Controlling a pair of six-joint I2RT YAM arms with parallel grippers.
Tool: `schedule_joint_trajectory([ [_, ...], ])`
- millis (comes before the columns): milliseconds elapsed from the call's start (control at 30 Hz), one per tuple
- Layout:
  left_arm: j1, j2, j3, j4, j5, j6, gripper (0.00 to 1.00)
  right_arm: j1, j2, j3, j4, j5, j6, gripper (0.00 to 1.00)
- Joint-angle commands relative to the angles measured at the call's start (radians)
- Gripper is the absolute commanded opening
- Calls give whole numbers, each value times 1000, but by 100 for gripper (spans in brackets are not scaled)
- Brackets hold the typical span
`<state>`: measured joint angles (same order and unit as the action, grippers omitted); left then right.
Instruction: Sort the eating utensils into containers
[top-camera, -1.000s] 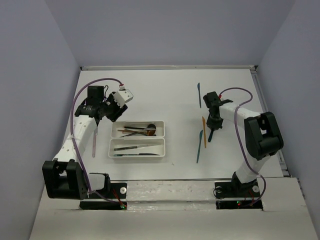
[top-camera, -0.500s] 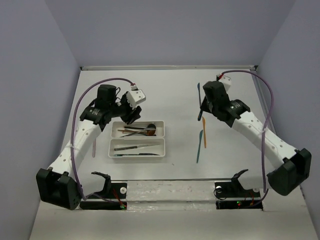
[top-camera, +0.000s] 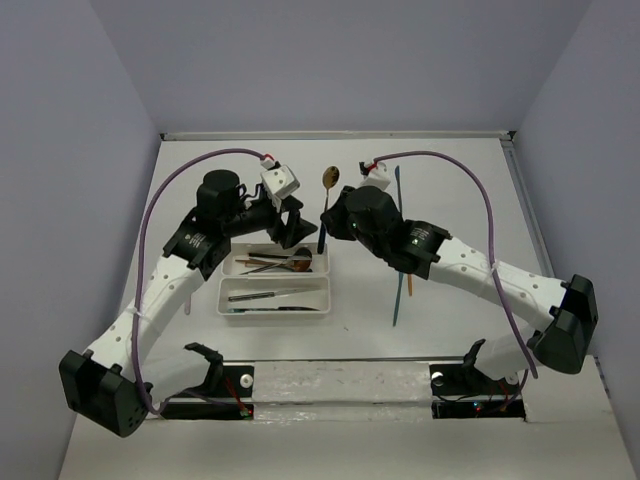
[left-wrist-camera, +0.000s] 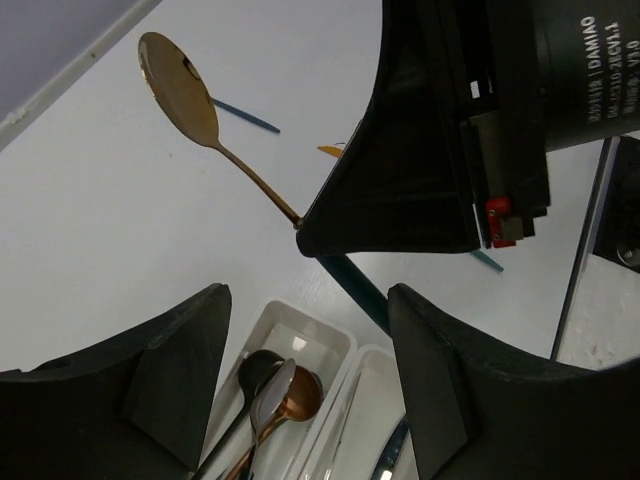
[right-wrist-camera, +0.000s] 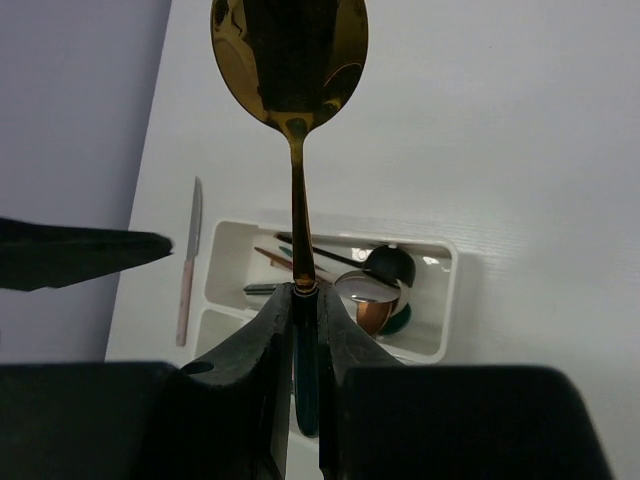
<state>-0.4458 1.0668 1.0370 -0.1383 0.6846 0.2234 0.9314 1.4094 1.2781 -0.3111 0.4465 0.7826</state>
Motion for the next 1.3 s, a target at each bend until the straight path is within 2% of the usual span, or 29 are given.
schedule_joint_trajectory([
  [0, -7, 38, -38, 72, 62, -70, 76, 21, -13, 55, 151, 12, 24, 0],
  [300, -7, 71, -52, 104, 64, -87, 73, 21, 0, 30, 207, -58, 55, 0],
  [433, -7, 71, -54, 123, 50, -88, 65, 21, 46, 36, 230, -115, 70, 0],
  [533, -7, 79, -55, 114, 6, -73, 51, 21, 59, 41, 244, -149, 81, 0],
  [567, -7, 84, -46, 88, -3, -59, 41, 21, 56, 40, 253, -153, 81, 0],
  [667, -5, 104, -29, 16, -34, -10, 21, 21, 43, 33, 260, -149, 80, 0],
  [700, -5, 111, -20, -1, -40, 0, 7, 21, 34, 30, 262, -138, 73, 0],
  [733, -4, 114, -15, -15, -57, 22, 1, 21, 31, 21, 260, -134, 73, 0],
  [867, 4, 107, -6, -87, -123, 100, 0, 21, 25, 3, 244, -129, 41, 0],
  [900, 9, 105, -3, -105, -135, 126, 0, 21, 23, 1, 230, -127, 37, 3],
  [933, 15, 105, 0, -124, -167, 151, 0, 21, 20, 1, 195, -127, 29, 12],
  [967, 24, 108, 1, -144, -184, 178, 0, 21, 19, 0, 172, -129, 21, 24],
  [1000, 51, 110, 3, -183, -203, 241, 0, 21, 13, -5, 147, -129, 1, 43],
  [1067, 103, 116, -3, -219, -238, 309, 0, 21, -9, -13, 60, -123, -16, 62],
  [1100, 172, 127, -12, -230, -238, 376, 0, 21, -18, -20, 29, -117, -31, 64],
  [1167, 232, 142, -20, -271, -241, 456, 0, 21, -50, -31, -66, -112, -58, 68],
  [1200, 264, 157, -25, -283, -246, 550, 0, 21, -64, -39, -92, -114, -66, 68],
  [1267, 271, 160, -70, -306, -287, 647, 0, 21, -116, -63, -163, -92, -74, 69],
])
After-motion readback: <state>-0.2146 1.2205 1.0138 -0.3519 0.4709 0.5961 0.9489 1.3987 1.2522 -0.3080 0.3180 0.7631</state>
